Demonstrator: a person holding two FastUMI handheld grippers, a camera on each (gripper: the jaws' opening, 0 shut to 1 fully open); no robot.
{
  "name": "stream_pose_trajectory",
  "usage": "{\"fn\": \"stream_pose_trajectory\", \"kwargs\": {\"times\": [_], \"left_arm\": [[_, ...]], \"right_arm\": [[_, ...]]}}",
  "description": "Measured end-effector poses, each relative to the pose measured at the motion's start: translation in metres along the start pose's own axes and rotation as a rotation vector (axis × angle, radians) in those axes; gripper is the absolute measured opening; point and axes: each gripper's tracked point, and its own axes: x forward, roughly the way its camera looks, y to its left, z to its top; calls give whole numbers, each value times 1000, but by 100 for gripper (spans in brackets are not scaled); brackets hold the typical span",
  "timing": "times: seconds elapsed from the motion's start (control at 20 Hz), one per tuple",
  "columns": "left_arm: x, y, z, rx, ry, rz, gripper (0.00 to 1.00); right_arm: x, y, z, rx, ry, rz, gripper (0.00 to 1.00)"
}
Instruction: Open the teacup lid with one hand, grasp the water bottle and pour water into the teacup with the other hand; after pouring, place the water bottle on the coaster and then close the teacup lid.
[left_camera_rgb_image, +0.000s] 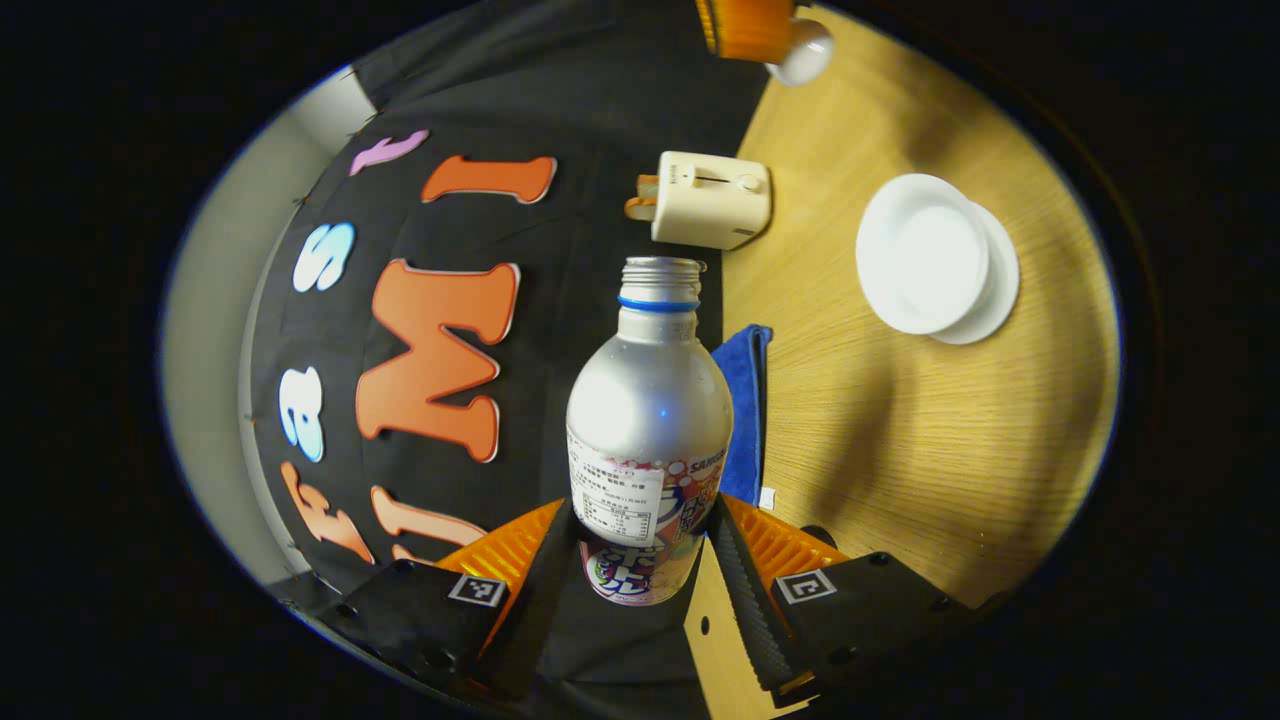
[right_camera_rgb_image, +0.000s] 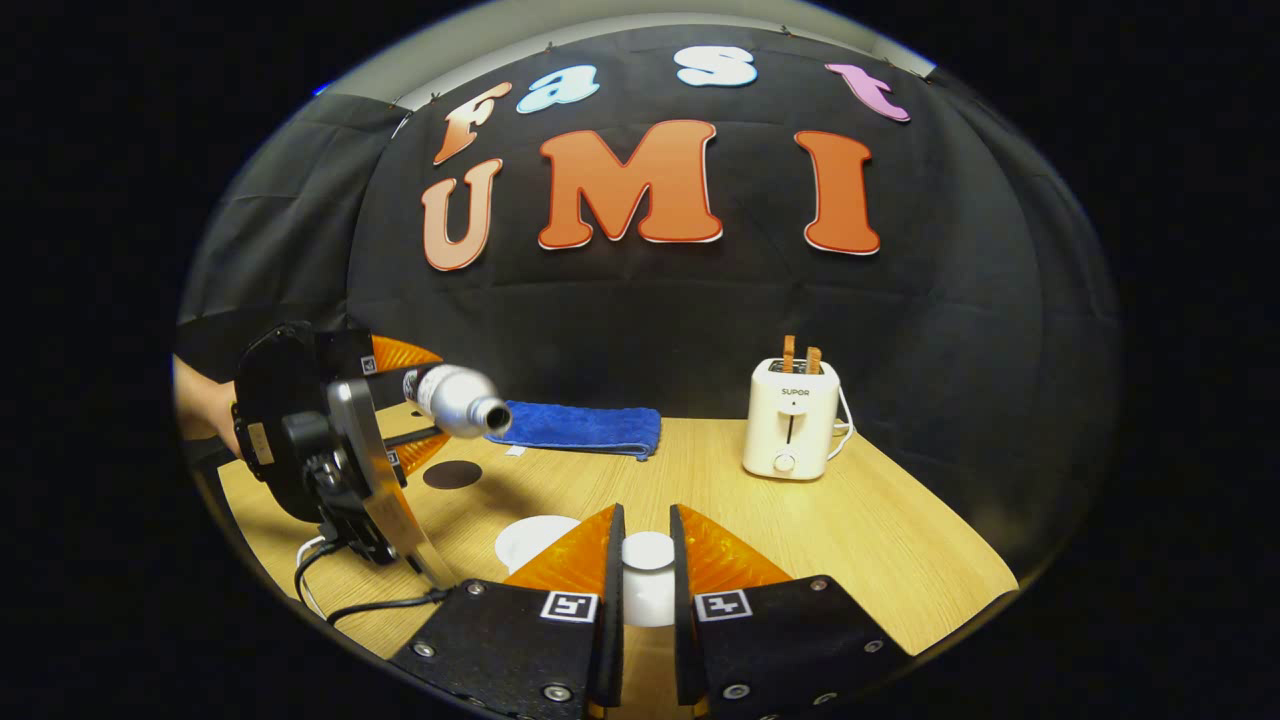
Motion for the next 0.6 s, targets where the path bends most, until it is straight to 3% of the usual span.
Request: {"fn": "stream_pose_trajectory", "kwargs": {"times": [0.35, 0.6], "left_arm": [[9, 30, -54, -458, 71, 138, 82], [29, 31, -78, -736, 134, 122, 82]], "right_arm": [[38, 44, -14, -27, 29, 65, 21], [56, 64, -12, -16, 12, 90, 21]]}}
